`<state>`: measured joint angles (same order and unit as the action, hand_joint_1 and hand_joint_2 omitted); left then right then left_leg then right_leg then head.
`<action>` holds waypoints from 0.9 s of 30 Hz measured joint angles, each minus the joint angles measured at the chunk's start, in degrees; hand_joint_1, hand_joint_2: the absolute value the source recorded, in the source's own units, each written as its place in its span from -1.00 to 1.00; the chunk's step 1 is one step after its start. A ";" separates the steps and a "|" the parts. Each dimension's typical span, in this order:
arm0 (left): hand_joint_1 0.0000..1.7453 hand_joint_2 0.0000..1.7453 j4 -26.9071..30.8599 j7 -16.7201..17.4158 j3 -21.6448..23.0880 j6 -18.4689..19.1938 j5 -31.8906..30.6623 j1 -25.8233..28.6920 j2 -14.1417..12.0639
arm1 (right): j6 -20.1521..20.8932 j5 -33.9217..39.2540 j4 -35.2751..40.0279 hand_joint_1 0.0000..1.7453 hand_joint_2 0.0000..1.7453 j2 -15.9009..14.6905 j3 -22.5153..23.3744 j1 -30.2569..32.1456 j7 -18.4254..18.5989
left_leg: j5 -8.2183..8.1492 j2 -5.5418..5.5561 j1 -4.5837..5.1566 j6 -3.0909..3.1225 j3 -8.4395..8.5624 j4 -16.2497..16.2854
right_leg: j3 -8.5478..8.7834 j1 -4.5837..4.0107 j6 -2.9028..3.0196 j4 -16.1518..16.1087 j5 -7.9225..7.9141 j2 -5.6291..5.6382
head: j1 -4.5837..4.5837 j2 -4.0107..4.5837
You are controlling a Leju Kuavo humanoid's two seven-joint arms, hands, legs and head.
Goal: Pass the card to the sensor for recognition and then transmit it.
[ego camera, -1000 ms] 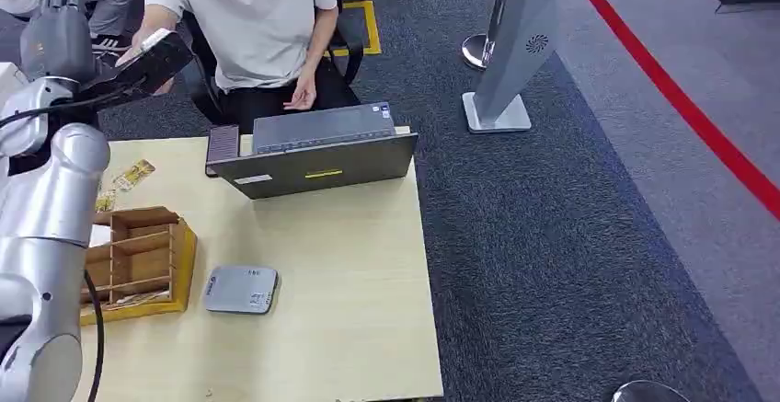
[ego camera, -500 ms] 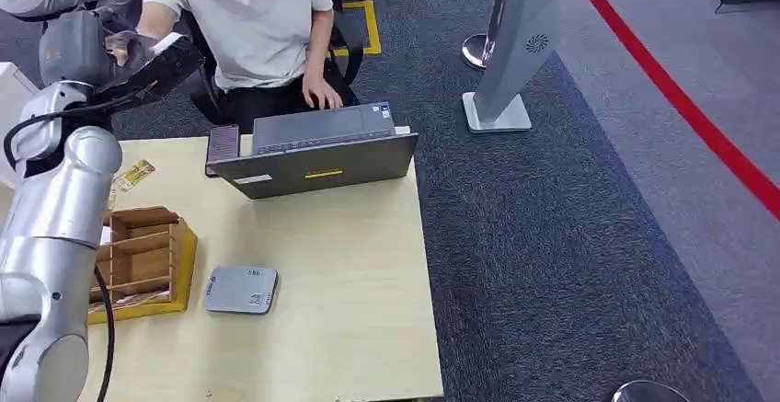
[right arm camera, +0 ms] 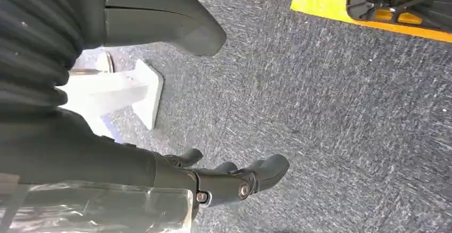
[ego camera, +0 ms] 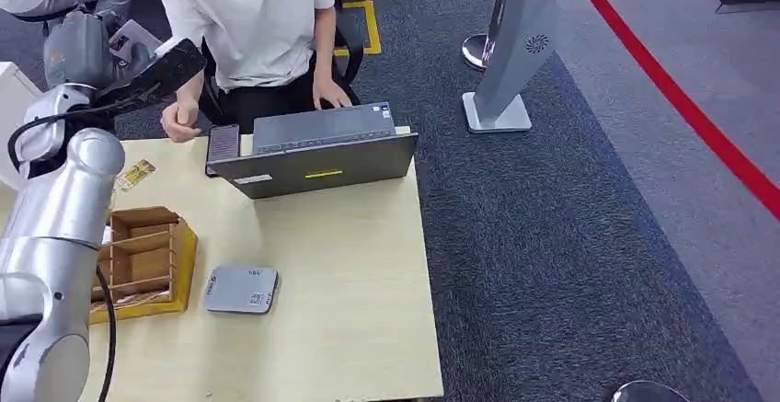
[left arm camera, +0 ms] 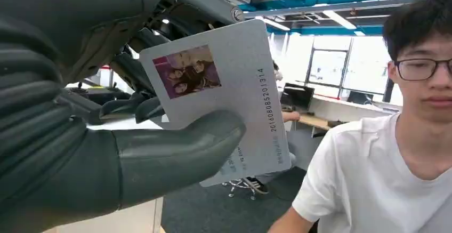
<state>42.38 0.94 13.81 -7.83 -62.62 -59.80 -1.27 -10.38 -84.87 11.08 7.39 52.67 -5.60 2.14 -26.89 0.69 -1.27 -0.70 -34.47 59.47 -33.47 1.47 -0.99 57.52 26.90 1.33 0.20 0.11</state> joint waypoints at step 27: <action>1.00 1.00 40.73 -5.84 7.85 -12.35 0.55 37.70 -1.00 | -1.20 1.68 -0.02 -1.00 1.00 -0.13 0.39 0.65 2.53 | -0.30 -0.03 0.03 0.06 -0.01 -0.02 | 0.03 0.02 -0.07 -0.01 0.29 0.00 | -0.02 0.00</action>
<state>83.11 -4.90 21.66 -20.18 -62.07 -22.10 -2.27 -11.58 -83.19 11.06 7.26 53.07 -4.95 4.68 -27.19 0.67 -1.23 -0.64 -34.48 59.45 -33.45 1.50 -1.06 57.51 27.19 1.33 0.17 0.11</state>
